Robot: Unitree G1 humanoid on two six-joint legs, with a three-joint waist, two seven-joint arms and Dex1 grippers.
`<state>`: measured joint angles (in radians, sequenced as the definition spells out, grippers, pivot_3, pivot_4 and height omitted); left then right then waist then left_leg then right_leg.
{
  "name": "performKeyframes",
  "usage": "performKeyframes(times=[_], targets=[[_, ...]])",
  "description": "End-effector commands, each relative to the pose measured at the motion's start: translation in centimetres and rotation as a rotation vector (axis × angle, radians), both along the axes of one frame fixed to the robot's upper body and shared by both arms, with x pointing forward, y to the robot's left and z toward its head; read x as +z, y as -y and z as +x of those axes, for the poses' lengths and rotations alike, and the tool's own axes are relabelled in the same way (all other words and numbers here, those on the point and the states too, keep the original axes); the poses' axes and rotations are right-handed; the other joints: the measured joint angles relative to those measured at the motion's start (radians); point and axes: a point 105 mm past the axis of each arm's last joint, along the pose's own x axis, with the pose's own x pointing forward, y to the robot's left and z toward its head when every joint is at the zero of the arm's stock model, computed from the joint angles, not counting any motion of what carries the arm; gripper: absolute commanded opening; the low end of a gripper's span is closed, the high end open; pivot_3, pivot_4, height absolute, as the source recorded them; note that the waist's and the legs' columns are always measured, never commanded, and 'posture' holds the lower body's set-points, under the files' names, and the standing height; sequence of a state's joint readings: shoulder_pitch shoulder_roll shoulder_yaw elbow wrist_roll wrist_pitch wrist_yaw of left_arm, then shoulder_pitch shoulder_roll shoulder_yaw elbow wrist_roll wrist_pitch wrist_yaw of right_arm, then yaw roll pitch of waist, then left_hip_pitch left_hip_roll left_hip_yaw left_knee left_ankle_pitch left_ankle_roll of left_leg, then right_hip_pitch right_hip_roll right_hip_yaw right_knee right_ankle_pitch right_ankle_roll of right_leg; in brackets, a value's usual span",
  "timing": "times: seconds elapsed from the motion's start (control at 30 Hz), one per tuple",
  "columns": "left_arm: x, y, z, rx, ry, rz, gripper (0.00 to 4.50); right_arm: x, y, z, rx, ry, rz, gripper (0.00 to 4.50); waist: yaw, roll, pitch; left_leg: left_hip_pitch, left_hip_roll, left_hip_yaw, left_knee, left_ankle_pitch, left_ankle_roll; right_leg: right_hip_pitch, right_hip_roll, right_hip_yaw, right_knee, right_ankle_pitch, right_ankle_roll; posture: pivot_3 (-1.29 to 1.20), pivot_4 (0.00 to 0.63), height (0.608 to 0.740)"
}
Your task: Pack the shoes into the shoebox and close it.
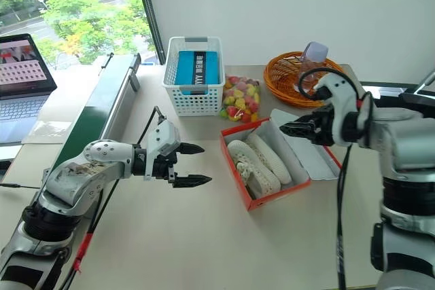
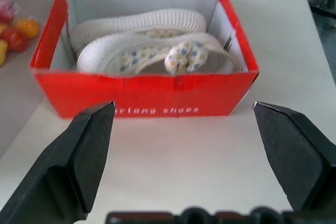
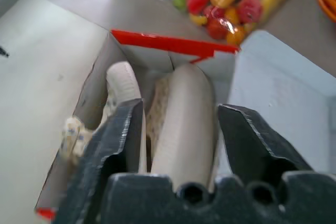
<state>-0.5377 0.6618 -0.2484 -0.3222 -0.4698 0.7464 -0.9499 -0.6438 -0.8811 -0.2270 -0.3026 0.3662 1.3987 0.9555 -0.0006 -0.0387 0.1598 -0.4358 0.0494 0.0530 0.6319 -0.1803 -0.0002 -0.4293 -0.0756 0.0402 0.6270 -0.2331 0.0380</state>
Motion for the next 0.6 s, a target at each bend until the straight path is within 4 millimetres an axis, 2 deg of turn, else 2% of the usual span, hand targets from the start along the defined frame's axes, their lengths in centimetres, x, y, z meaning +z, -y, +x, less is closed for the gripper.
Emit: performKeyframes(times=[0.03,0.1,0.13,0.17,0.23,0.33,0.5,0.6], targets=[[0.8,0.7,0.7,-0.052,0.045,-0.005,4.50,1.5,3.2,-3.5,-0.131,0.014,-0.008,1.22,0.003,0.000,0.000,0.000,0.000,-0.001,0.000,0.000,0.000,0.001,0.000,-0.001,0.000,0.000,0.000,0.00,0.150,0.740],[1.0,1.2,1.2,-0.069,0.052,-0.012,4.50,0.4,5.5,-5.5,-0.231,-0.025,-0.029,0.50,0.013,-0.001,0.000,0.000,0.000,-0.002,0.002,0.000,0.000,0.002,0.000,-0.001,0.000,0.000,0.000,0.00,0.150,0.740],[1.0,1.5,1.4,-0.079,0.055,-0.014,4.50,-0.2,5.9,-6.2,-0.254,-0.040,-0.042,0.17,0.014,-0.001,0.000,0.000,-0.001,-0.002,0.003,0.000,0.000,0.003,0.000,-0.001,0.000,0.000,0.000,0.00,0.150,0.740],[1.1,1.7,1.6,-0.090,0.057,-0.014,4.50,-0.7,5.8,-6.7,-0.255,-0.046,-0.035,0.04,0.016,-0.001,0.000,-0.001,-0.001,-0.002,0.005,0.000,0.000,0.004,0.000,-0.001,0.000,0.000,0.001,0.00,0.150,0.740],[1.0,2.0,1.6,-0.119,0.061,-0.007,4.50,-1.8,4.8,-6.9,-0.238,-0.047,0.034,0.04,0.007,-0.001,0.000,-0.002,-0.001,-0.003,0.009,0.000,0.000,0.004,0.000,-0.001,0.000,0.000,0.003,0.00,0.150,0.740],[1.2,2.1,1.7,-0.130,0.066,-0.002,4.50,-5.3,5.0,-7.4,-0.296,-0.120,0.046,0.04,-0.003,-0.001,0.000,-0.002,-0.001,-0.004,0.012,0.001,0.002,0.005,0.001,0.001,0.000,0.000,0.010,0.00,0.150,0.740],[1.5,1.4,1.8,-0.114,0.080,0.016,4.50,-11.3,5.1,-7.7,-0.411,-0.234,0.200,0.04,-0.008,0.000,0.001,-0.001,-0.001,-0.005,0.014,0.003,0.004,0.006,0.001,0.001,0.002,-0.001,0.004,0.00,0.150,0.740],[1.6,1.0,1.7,-0.105,0.084,0.024,4.50,-13.4,5.6,-7.3,-0.478,-0.251,0.266,0.04,-0.011,0.001,0.001,-0.001,-0.002,-0.004,0.014,0.004,0.005,0.005,0.000,0.002,0.002,0.000,0.004,0.00,0.150,0.740]])
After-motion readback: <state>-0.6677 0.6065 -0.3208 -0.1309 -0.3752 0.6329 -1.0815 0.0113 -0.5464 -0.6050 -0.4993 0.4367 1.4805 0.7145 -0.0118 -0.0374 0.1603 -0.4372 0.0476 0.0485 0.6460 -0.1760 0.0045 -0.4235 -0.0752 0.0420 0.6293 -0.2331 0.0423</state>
